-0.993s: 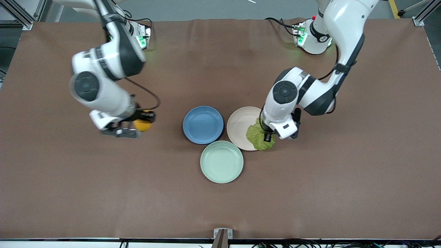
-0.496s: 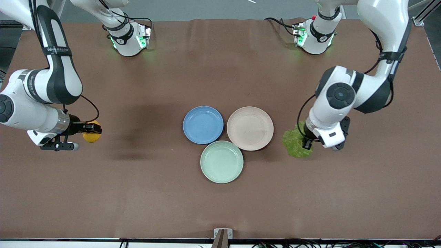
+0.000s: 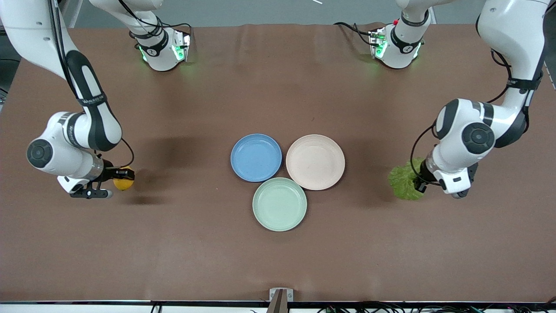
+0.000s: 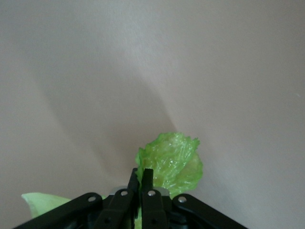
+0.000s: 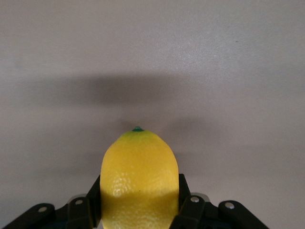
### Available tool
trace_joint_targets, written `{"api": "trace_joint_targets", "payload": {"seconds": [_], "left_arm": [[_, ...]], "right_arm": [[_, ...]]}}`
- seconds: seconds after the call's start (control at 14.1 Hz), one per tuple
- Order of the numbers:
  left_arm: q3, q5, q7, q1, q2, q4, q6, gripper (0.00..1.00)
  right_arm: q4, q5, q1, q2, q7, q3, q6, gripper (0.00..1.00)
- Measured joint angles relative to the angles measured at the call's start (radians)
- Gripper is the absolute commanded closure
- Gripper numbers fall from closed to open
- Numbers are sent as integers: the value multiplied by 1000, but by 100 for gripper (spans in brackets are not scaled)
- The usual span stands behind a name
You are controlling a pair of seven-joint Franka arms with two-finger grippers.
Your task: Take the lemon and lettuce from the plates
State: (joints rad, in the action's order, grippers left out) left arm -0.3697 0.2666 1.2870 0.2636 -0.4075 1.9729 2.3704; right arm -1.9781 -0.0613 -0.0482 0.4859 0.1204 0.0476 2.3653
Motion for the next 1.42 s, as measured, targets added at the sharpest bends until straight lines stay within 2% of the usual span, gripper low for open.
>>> {"api": "trace_joint_targets", "payload": {"seconds": [0.14,0.21,0.28,0.35,0.43,0.5,0.57,0.71,0.85,1.13,1.28,1.42], "left_arm": [[0,0,-34,29,-28,13,30,89],[0,0,-50,35,-40,14,42,85],[0,0,-62,37,-50,14,50,75],[0,0,-74,38,-57,14,56,54],[0,0,-82,41,-60,14,61,36],[0,0,-86,45,-63,14,64,9],[0,0,-88,47,-64,14,66,0],[-1,0,-89,49,-63,10,70,0],[-6,1,-129,48,-52,-2,74,0],[-17,1,-351,49,46,-14,41,0],[-21,1,-482,49,95,-36,-26,0],[-21,1,-594,49,123,-108,-157,0]], "right_arm": [[0,0,0,34,1,-2,33,73],[2,0,0,40,1,-2,38,60],[4,0,0,39,2,-3,38,19],[4,0,0,41,2,-3,38,0],[5,0,0,41,2,-3,35,0],[9,0,0,39,2,-3,20,0],[20,0,0,30,2,-3,-16,0],[51,0,0,-27,2,-7,-123,0],[74,0,0,-126,2,-13,-247,0],[150,0,0,-306,2,-18,-501,0],[232,1,0,-355,2,-18,-628,0],[322,4,0,-371,1,-17,-721,0]]}}
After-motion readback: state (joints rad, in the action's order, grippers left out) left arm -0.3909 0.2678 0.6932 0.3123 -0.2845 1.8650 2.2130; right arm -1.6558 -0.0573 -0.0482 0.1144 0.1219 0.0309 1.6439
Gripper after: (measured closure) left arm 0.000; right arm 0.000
